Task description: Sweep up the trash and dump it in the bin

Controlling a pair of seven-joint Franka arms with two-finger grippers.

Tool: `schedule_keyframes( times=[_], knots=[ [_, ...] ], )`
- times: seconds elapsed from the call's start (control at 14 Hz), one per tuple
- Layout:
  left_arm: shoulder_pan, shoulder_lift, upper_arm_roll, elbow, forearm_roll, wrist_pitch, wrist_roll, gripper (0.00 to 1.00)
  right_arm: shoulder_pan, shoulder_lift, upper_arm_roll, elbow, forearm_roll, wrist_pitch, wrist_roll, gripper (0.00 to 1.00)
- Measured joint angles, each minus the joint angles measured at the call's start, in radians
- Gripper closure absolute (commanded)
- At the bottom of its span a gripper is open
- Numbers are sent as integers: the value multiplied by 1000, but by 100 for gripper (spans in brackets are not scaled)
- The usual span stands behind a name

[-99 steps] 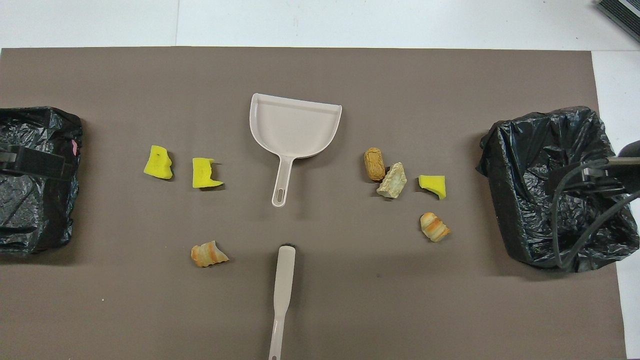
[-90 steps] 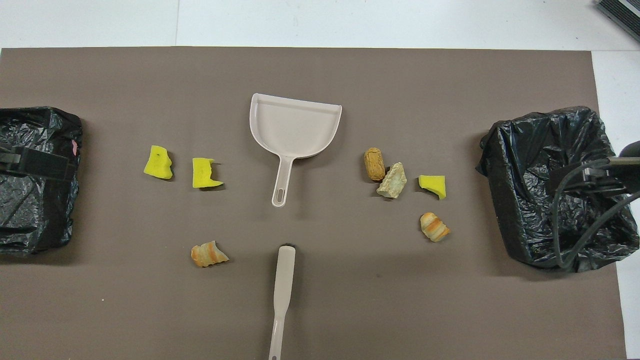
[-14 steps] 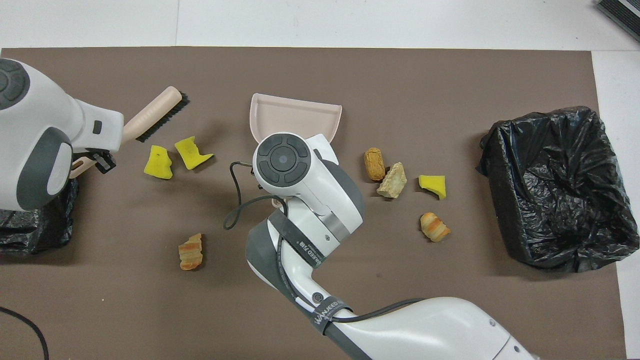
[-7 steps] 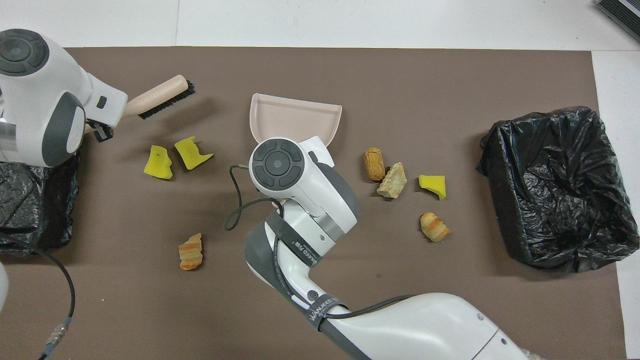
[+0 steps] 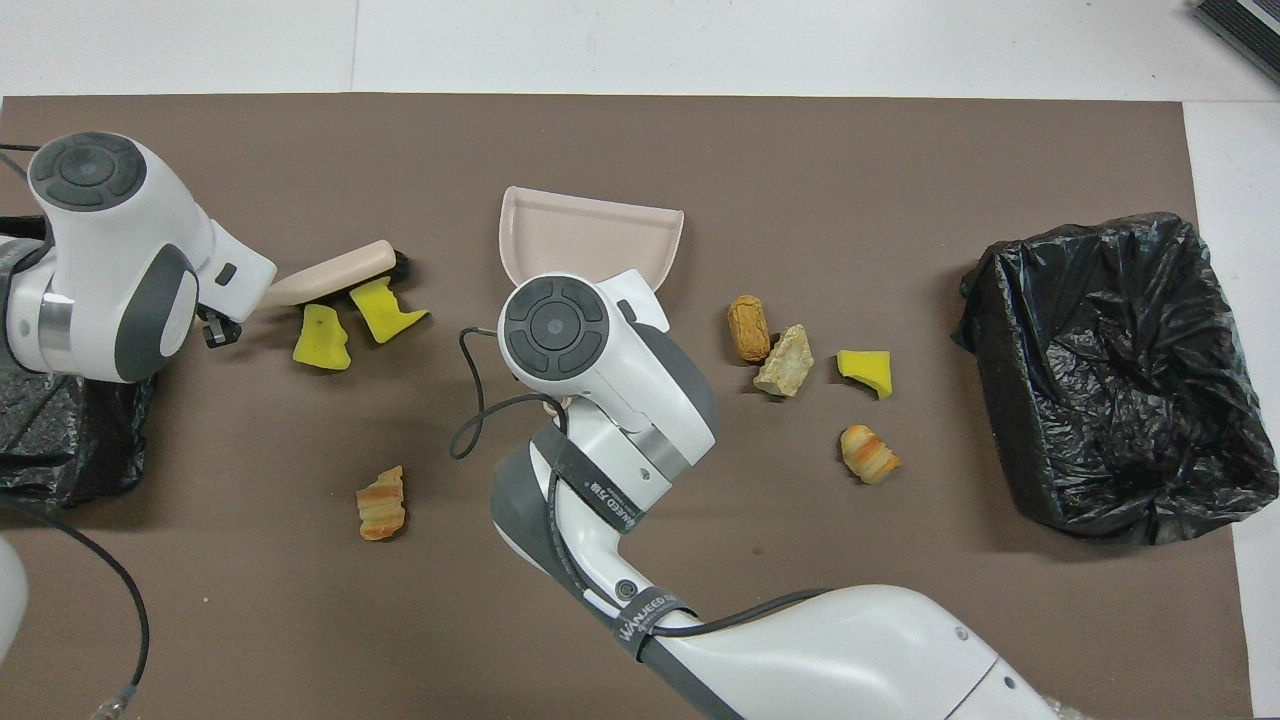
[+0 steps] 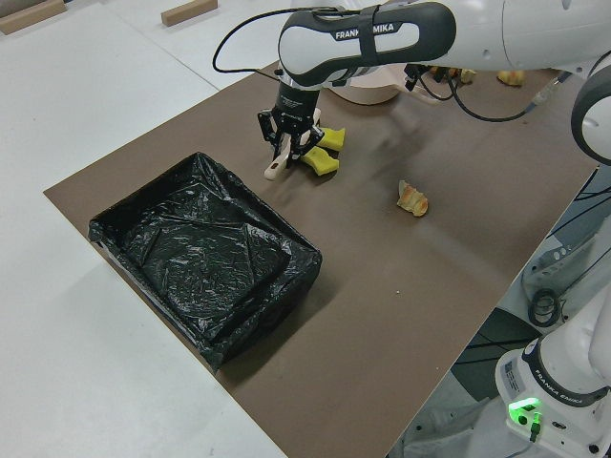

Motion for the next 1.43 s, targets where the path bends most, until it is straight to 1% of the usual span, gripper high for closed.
schedule_keyframes(
  times=[0.29,0.5,0.64,0.79,1.07,1.22,1.29,1.36,1.43],
  knots=[
    [-5,-119,-8,-138,0,-81,-16,100,-1,0,0,0,-3,0,0,0],
    [-37,-195,-13,-213,0,-160,-129,100,-1,0,-1,0,-9,0,0,0],
    [-66,-237,-19,-222,0,-221,-218,100,-1,0,-1,0,-11,0,-1,0],
    [-73,-281,-20,-223,0,-263,-279,100,-1,0,-1,0,-18,0,-1,0],
    [-70,-370,-10,-229,0,-283,-405,100,-1,1,0,0,-25,0,-3,1],
    [-69,-402,-6,-263,0,-285,-527,100,3,4,0,-3,-33,0,-5,6],
    [-68,-413,-5,-286,0,-285,-603,100,9,8,1,-6,-39,0,-5,11],
    [-66,-423,-3,-309,-1,-284,-671,100,15,12,1,-9,-44,3,-5,16],
    [-61,-434,-2,-334,0,-282,-733,100,20,15,1,-9,-45,6,-5,26]
  ],
)
